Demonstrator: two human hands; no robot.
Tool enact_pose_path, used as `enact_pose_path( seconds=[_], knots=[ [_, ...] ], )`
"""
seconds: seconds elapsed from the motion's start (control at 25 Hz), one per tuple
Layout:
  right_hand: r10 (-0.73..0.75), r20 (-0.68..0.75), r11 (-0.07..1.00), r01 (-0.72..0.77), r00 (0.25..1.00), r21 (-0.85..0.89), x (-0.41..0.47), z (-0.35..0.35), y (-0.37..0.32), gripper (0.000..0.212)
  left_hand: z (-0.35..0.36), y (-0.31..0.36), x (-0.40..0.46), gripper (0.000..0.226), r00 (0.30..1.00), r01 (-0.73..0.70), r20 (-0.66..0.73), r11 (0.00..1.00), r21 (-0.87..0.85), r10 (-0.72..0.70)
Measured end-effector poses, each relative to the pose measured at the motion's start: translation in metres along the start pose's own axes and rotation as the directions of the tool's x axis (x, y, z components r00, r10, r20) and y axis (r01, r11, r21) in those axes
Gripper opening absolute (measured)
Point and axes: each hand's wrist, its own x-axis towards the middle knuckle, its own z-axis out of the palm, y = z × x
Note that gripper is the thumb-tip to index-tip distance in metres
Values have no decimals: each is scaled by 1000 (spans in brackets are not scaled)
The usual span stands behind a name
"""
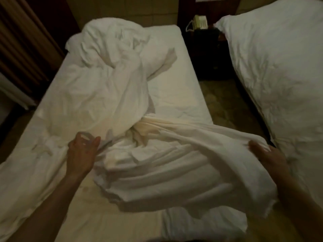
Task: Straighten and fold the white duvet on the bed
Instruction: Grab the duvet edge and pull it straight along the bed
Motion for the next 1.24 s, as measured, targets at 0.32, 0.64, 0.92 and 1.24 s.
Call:
enact_pose_path(
  seconds=[0.32,0.64,0.92,1.24],
  knots=[
    [193,264,974,-151,945,-170,-11,34,114,51,69,112,-106,104,920,119,376,993,5,-112],
    [170,260,985,-162,951,-52,-6,31,140,41,80,116,-146,100,884,198,425,979,39,-196],
    [170,242,905,-54,955,-423,16,35,136,126,82,116,-152,98,882,158,431,982,106,-189],
    [-63,410,893,235,910,-384,54,163,90,125,106,110,-69,74,746,626,528,697,-349,-406]
  ],
)
